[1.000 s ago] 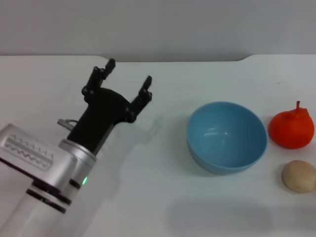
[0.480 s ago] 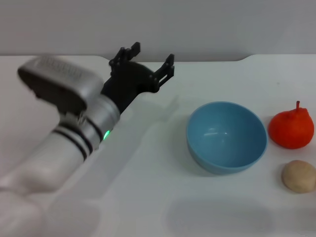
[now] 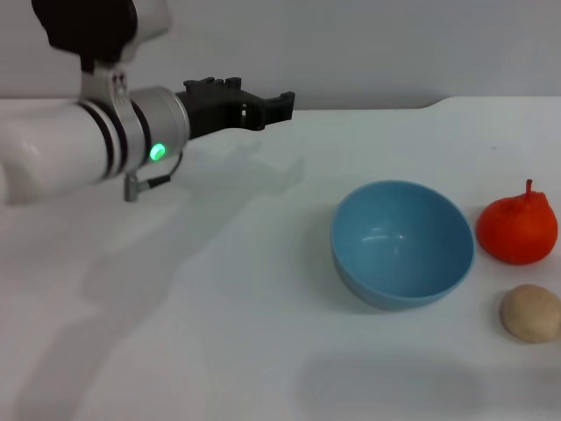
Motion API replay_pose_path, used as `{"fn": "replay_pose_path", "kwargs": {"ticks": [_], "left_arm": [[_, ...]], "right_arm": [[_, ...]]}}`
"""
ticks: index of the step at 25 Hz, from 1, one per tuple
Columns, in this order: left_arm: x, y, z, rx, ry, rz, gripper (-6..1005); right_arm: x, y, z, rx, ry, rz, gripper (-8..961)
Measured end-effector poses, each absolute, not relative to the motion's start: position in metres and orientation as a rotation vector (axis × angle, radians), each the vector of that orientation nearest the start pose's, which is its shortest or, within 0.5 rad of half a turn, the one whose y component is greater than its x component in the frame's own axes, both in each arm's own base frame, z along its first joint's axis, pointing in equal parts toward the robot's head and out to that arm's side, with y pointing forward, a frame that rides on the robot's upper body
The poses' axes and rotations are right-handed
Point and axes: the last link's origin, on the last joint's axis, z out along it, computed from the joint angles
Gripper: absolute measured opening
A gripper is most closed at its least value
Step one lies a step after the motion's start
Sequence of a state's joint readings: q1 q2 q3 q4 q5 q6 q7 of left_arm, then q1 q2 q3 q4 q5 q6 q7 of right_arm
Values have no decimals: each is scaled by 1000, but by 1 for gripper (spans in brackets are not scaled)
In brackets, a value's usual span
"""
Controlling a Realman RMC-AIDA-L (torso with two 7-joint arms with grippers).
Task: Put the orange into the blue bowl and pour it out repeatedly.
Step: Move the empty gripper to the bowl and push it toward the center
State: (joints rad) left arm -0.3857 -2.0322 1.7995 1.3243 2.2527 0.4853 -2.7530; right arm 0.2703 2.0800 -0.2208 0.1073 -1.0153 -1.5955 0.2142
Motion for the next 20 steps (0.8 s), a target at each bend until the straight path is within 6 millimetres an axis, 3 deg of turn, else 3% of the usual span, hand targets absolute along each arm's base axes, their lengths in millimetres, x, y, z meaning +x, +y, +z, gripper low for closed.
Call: {"fn": "replay_pose_path", "kwargs": {"ticks": [9, 20], "left_arm": [[-151, 386, -28, -2468, -1078, -412, 795], [-145, 363, -78, -2566, -1040, -328, 796]], "right_arm": [[373, 243, 33, -1249, 510, 769, 799], [375, 245, 32, -1256, 526, 755, 799]]}}
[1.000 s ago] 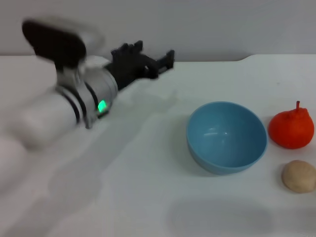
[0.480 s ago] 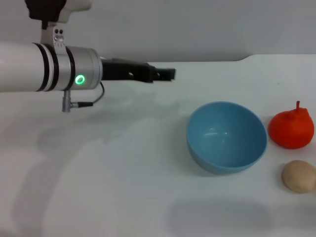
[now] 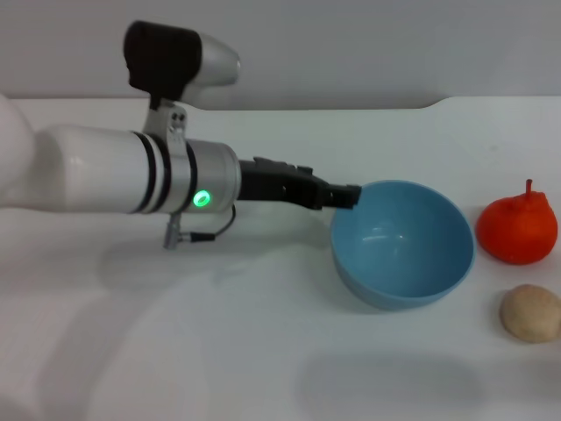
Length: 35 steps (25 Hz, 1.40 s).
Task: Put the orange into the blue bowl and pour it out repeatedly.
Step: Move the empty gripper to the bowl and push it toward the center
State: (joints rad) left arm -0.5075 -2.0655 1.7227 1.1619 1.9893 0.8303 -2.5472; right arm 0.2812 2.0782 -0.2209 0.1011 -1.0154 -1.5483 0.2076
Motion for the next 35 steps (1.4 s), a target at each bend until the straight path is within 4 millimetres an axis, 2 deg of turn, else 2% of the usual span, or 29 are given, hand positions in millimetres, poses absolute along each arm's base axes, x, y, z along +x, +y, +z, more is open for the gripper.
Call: {"fn": "replay_pose_path", "kwargs": {"ticks": [6, 16, 29, 35], "left_arm": [[-152, 356, -95, -2570, -1059, -289, 795], [-153, 348, -116, -2597, -1095, -270, 796], [-149, 351, -136, -2616, -1116, -208, 796], [-150, 355, -137, -2591, -1105, -216, 779]], "right_arm": [[377, 245, 30, -1260, 544, 742, 799], [380, 243, 29, -1260, 558, 730, 798], [381, 240, 28, -1258, 566, 727, 798], [381, 241, 28, -1259, 564, 729, 798]]}}
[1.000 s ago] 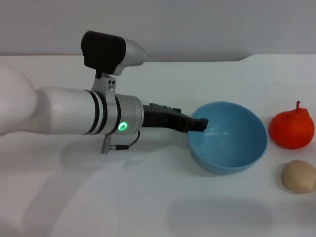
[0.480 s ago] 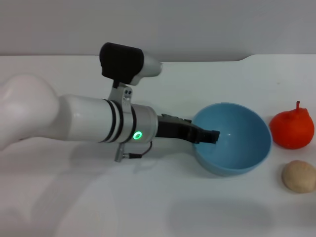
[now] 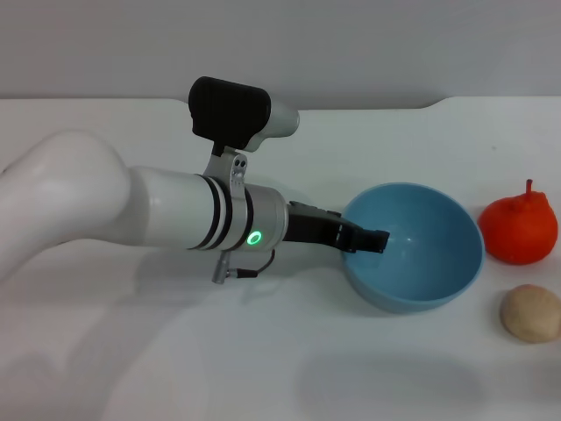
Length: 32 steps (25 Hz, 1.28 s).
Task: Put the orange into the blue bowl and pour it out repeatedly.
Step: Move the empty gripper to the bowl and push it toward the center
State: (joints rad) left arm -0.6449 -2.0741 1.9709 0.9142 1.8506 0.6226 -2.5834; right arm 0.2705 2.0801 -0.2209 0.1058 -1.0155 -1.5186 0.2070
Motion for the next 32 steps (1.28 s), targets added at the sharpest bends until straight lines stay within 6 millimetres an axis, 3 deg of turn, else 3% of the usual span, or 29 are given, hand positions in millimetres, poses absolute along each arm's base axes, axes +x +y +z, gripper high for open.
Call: {"fn": "replay_pose_path", "kwargs": {"ticks": [14, 25, 27, 32], "left_arm": [[-155, 357, -143, -2598, -1075, -158, 668], [-148, 356, -145, -2634, -1015, -137, 185], [-146, 364, -136, -2616, -1010, -156, 27], [-142, 386, -113, -2548, -977, -200, 3]], "right_arm": [[381, 241, 29, -1248, 566, 728, 798], [382, 240, 29, -1246, 568, 726, 797], [383, 241, 28, -1244, 590, 734, 796], [388, 244, 31, -1228, 678, 811, 795]]}}
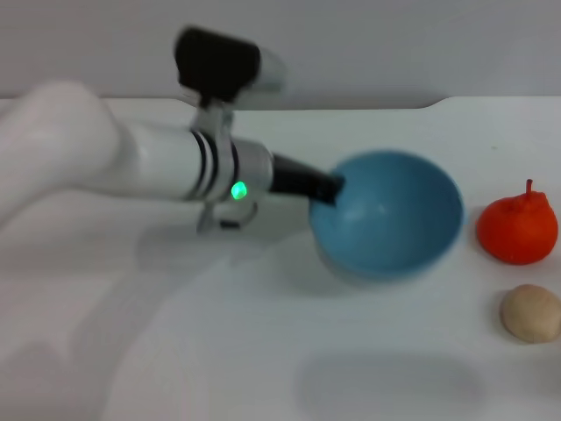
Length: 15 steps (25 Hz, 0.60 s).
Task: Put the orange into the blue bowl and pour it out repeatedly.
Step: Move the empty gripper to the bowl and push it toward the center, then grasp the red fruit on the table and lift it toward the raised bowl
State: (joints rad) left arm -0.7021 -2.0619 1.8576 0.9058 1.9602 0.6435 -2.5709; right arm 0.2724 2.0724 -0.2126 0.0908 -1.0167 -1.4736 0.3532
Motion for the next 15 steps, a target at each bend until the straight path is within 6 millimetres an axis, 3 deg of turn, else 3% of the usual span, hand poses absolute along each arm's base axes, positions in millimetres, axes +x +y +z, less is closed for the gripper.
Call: {"fn": "replay_pose_path", "kwargs": {"ticks": [7, 15], "left_arm": [[-137, 426, -77, -2408, -817, -200, -2], [-150, 438, -72, -2326, -789, -185, -2]], "right_arm": [[394, 267, 49, -1366, 797, 916, 792], [378, 315, 88, -1684, 982, 895, 789]]}}
